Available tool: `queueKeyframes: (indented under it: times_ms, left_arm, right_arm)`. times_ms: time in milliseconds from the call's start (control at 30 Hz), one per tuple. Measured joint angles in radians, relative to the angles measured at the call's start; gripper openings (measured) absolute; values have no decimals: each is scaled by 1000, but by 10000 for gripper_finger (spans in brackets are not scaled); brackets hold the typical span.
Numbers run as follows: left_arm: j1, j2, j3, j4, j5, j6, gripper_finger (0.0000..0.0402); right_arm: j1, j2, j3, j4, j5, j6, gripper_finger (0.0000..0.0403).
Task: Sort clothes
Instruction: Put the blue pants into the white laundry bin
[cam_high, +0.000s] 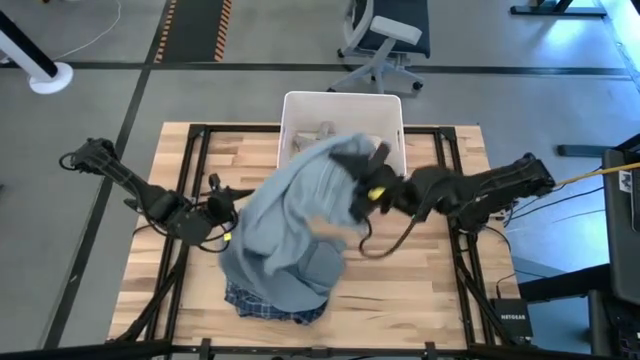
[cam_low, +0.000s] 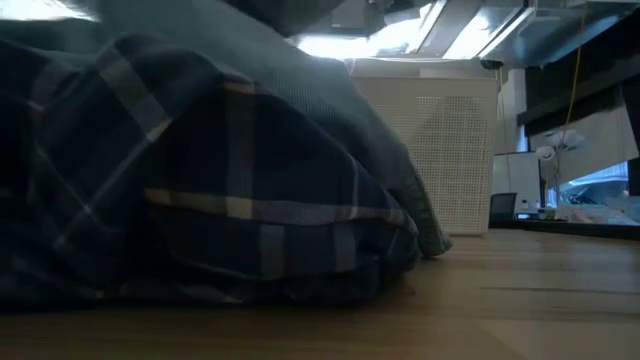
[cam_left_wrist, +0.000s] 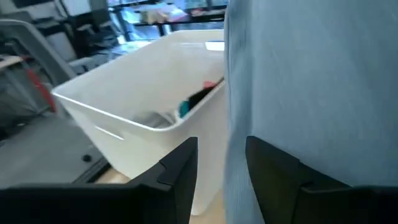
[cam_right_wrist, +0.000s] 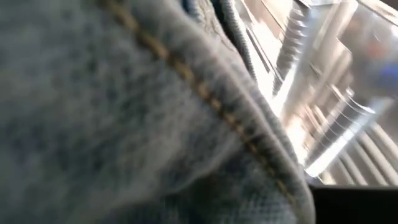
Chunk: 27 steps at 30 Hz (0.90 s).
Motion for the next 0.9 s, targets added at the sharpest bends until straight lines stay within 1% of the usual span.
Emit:
queueKeyframes:
  times_ms: [167,267,367,467,567,667,733,833,900]
  left_arm:
    - [70,0,0,106,-12,112,131]
    - [109,0,-1,268,-8,267,131]
    - [138,0,-1,421,20,422,131]
    - [162,0,-1,526,51,532,131]
    - [185,0,-1,577,80,575,131]
    - [207,0,-3,582,109,565,131]
    - [219,4,-15,580,117,526,131]
    - [238,23,-39,581,124,468,131]
    - [250,45,-56,576,124,461,131]
  right_arm:
    - [-81,-30,96,15,69,-107,40]
    - [-157,-33,161,21,117,-158,40]
    - [-250,-32,190,5,126,-156,40]
    - [-358,-31,194,-46,140,-121,40]
    - [-465,-31,194,-219,123,22,40]
    - [-554,-13,194,-426,36,235,40]
    - [-603,8,194,-545,-25,346,40]
    - [-661,50,194,-674,-108,471,40]
    - [-689,83,194,-714,-144,531,48]
